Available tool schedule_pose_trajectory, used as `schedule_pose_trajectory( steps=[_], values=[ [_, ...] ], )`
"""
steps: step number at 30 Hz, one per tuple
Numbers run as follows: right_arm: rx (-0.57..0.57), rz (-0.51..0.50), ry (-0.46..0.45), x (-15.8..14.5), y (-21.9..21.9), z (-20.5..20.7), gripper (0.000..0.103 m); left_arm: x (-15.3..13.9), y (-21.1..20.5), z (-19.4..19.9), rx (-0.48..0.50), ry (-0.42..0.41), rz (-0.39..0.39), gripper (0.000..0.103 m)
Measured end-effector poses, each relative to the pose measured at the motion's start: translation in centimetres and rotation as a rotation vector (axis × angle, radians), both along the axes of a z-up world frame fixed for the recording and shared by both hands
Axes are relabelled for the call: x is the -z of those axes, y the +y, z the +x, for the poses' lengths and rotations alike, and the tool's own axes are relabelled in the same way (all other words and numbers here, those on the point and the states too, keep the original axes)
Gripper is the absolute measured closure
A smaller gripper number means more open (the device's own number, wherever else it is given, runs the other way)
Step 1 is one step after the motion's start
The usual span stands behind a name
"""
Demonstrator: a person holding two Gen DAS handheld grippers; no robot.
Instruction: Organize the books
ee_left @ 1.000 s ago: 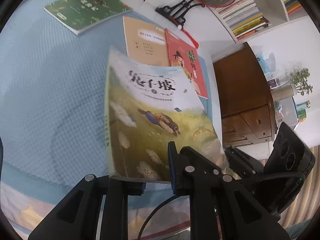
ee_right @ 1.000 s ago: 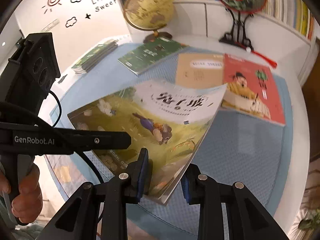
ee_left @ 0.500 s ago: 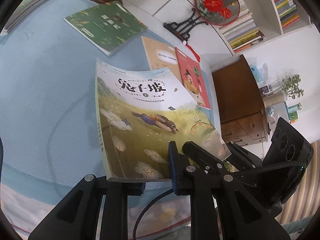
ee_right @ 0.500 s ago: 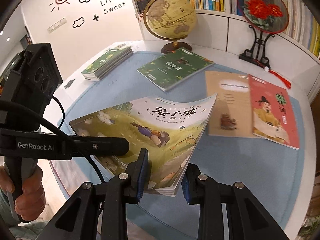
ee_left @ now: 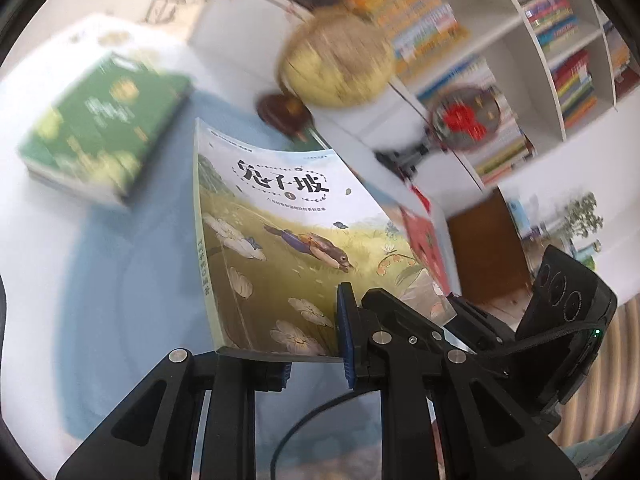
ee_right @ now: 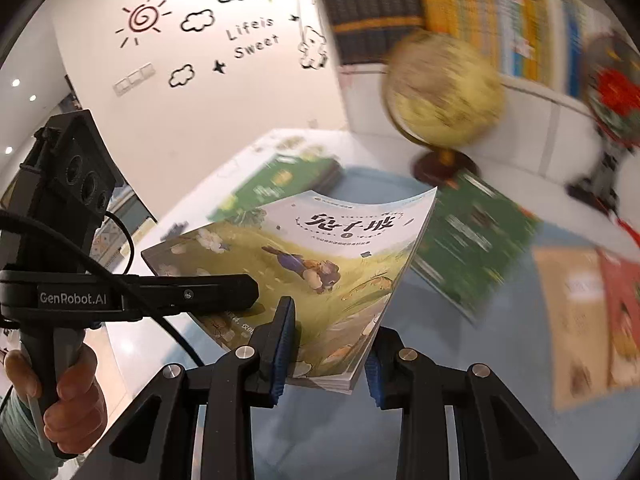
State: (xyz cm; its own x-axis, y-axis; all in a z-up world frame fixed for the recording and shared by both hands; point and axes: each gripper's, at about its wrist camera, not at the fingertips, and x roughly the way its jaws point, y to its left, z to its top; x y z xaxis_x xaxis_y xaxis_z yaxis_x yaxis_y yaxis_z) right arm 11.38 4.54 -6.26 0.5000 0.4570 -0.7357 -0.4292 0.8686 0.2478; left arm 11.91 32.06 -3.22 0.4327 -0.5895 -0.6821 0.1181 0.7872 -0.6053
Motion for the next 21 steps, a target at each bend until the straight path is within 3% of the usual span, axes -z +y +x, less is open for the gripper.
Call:
schedule_pose_trajectory(
  steps=[4, 9, 14, 21],
  values=[
    [-0.026, -0.045, -0.041, 0.3, 6.8, 3.5, 0.072, 1.0, 5.4, 3.8, -0.048, -0.002, 0.029, 0.088],
    [-0.028, -0.067, -0.016, 2.1, 12.9, 7.4, 0.072, 3.1, 10.0, 7.5, -0.082, 0.029, 0.022, 0.088],
    [0.008, -0.079, 0.022, 3.8, 15.3, 9.8, 0.072, 5.0, 11.7, 10.6, -0.077, 0.06, 0.012, 0.088],
    [0.063, 0.0, 0.124, 5.9, 16.8, 13.3, 0.071, 6.9, 14.1, 13.7, -0.112, 0.128, -0.008, 0.083]
  ],
)
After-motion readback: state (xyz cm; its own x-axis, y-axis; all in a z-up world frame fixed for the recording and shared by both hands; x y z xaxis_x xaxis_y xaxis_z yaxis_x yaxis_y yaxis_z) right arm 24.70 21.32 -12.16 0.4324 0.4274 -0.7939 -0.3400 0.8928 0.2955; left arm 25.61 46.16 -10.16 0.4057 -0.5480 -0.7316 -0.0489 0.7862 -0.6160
